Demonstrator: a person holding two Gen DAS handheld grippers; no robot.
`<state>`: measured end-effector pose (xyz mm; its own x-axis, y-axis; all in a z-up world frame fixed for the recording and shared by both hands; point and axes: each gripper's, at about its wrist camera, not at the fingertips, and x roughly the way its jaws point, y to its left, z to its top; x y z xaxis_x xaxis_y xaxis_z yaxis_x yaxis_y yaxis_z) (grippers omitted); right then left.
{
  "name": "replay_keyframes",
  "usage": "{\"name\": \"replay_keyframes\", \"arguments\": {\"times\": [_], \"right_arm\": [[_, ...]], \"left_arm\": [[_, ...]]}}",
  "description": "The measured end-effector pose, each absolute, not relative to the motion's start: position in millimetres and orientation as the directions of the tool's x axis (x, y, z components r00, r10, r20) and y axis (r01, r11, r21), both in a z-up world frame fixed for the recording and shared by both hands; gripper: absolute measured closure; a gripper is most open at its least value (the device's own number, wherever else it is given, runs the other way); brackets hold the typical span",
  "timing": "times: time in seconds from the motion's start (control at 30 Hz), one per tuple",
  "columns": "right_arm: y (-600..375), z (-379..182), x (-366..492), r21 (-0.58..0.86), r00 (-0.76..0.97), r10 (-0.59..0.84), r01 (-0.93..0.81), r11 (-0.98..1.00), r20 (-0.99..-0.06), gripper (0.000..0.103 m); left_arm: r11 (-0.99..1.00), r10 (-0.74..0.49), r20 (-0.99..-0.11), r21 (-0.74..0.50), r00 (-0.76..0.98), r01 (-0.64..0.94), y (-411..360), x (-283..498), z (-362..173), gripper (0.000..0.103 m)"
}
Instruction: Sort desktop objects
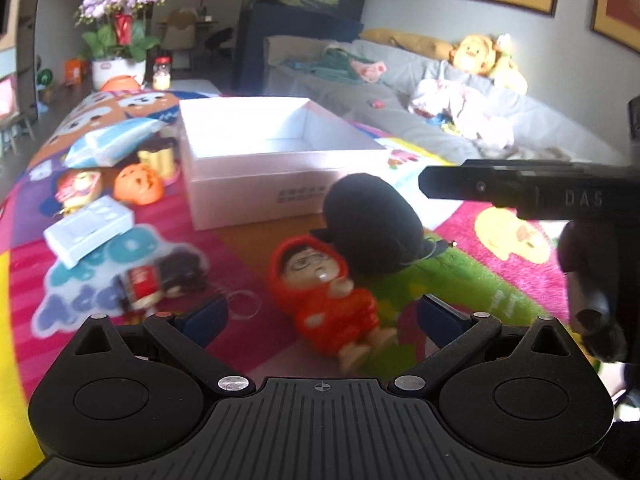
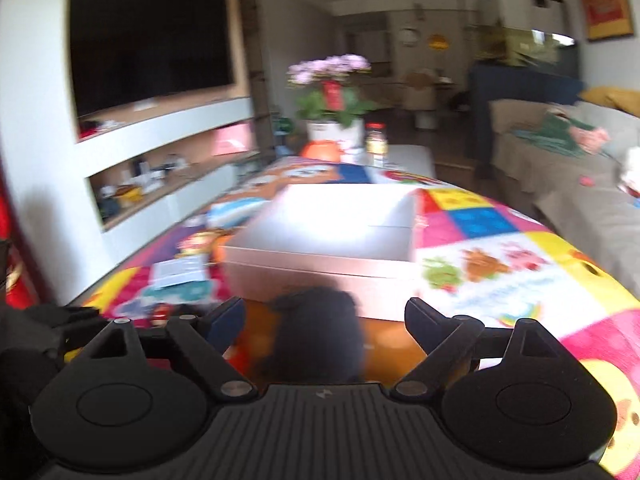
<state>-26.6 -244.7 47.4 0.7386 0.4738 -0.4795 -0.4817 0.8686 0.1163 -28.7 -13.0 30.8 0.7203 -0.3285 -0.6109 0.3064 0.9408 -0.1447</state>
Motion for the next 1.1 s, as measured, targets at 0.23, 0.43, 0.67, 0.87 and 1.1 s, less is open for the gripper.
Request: {"name": "replay_keyframes", "arguments": {"times": [0.23,0.43,0.67,0.87,1.1], "right_arm": [[-246,32,-22,0.093,0.737,0.438,-0.46,0.883,-0.516,0.01],[-224,18,-16,0.032,0.713,0.436,-0.503,0.864,-0.549,0.006],[-187,-2,6,0.004,0.655,0.425,-0.541,0.841,-0.625,0.023],[-194,0,5,0.014,0.645,0.406,-0.522,0.853,-0.647,0.035],[-221,1,-19,0.001,0.641,0.389,-0.519,0.855,-0.662,0.035]], "left_arm": [[0.958,-0.232,-0.639,-0.02,0.733,0.285,-37,-15,19,0.027],[0.973,-0.157,-0.634,0.035,0.757,0.23,-11,-21,20,0.017],[0.981,-0.182,-0.668,-0.079,0.721,0.175,19,-20,7,0.002],[0.982,-0.172,-0.673,-0.056,0.719,0.183,11,-21,3,0.0],[0.981,-0.192,-0.702,-0.121,0.686,0.151,13,-15,12,0.0]]}}
